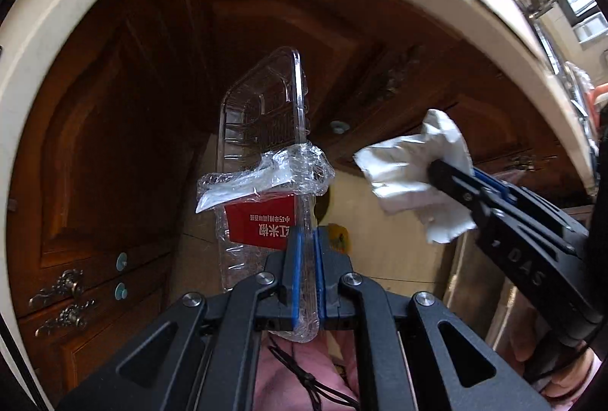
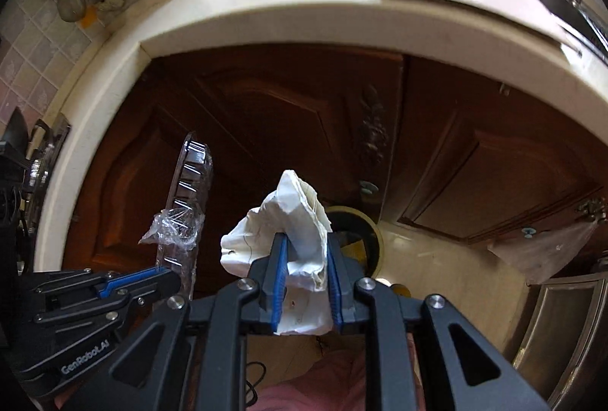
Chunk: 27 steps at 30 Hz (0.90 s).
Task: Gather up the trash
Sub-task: 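Carry the plastic tray and white wrapper down over the black trash bin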
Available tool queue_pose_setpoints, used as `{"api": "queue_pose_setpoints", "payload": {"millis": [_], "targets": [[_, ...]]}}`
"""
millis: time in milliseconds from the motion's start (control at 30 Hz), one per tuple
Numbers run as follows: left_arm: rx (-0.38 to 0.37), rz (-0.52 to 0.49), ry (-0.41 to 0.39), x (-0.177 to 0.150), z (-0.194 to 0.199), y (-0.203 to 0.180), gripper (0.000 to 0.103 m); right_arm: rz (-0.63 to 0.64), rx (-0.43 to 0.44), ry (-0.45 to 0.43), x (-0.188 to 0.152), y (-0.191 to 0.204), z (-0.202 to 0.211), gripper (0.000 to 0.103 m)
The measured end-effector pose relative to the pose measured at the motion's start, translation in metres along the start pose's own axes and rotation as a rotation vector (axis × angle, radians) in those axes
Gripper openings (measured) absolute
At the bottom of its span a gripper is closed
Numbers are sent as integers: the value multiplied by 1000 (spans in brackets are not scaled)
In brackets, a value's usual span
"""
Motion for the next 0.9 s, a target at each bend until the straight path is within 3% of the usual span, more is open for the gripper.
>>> {"api": "queue_pose_setpoints", "payload": {"millis": [367,900], "targets": [[24,66,51,3,-150,12,4,69,-28,67,-11,-39,-122,19],[39,155,80,-16,-302,41,5,126,-1,151,-55,-77,-281,19]]}}
Point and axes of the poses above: each gripper's, at about its wrist camera, not at the fingertips, and z roughly against the way its jaws point, y to its left, x to its top, the point moved 4 cm from there along -z, roughly the way its jaws point, and after that the axes turned 9 degrees about -z, right-handed, at the moved point
